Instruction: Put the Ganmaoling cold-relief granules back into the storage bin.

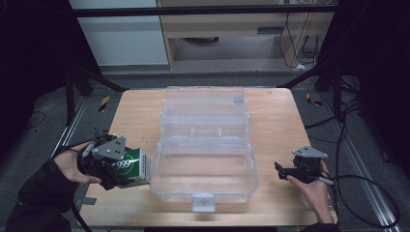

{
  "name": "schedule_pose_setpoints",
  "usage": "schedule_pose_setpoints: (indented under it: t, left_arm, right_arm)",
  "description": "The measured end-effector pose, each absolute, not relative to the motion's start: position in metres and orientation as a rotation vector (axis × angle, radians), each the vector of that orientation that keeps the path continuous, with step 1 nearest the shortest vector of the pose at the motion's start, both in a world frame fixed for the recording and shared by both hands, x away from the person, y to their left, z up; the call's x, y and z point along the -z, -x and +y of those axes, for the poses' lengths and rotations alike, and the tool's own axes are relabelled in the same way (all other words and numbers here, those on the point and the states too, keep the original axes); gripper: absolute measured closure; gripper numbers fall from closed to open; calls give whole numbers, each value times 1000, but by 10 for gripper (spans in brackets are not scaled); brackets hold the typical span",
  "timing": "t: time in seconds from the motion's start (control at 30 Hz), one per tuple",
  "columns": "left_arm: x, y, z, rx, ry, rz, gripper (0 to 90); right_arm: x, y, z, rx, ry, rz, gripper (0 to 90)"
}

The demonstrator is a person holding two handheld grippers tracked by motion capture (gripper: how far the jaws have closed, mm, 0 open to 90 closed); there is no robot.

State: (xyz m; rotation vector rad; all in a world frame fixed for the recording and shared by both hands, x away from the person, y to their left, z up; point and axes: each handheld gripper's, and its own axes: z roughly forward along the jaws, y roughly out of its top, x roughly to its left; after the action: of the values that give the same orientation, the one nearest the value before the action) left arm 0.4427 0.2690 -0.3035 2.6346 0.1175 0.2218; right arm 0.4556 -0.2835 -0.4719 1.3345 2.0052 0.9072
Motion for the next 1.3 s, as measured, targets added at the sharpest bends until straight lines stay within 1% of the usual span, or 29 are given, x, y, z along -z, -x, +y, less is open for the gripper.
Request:
schedule_pose_setpoints:
  t: [0.6,1.3]
  left_arm:
    - [294,-454,230,-226,-2641,22,151]
    - [304,-464,195,-198,-2666,-27,150]
  right_arm:
    - [472,-455,-284,-908,-1335,2007,19]
    - [472,-455,-284,-905,-1331,2014,19]
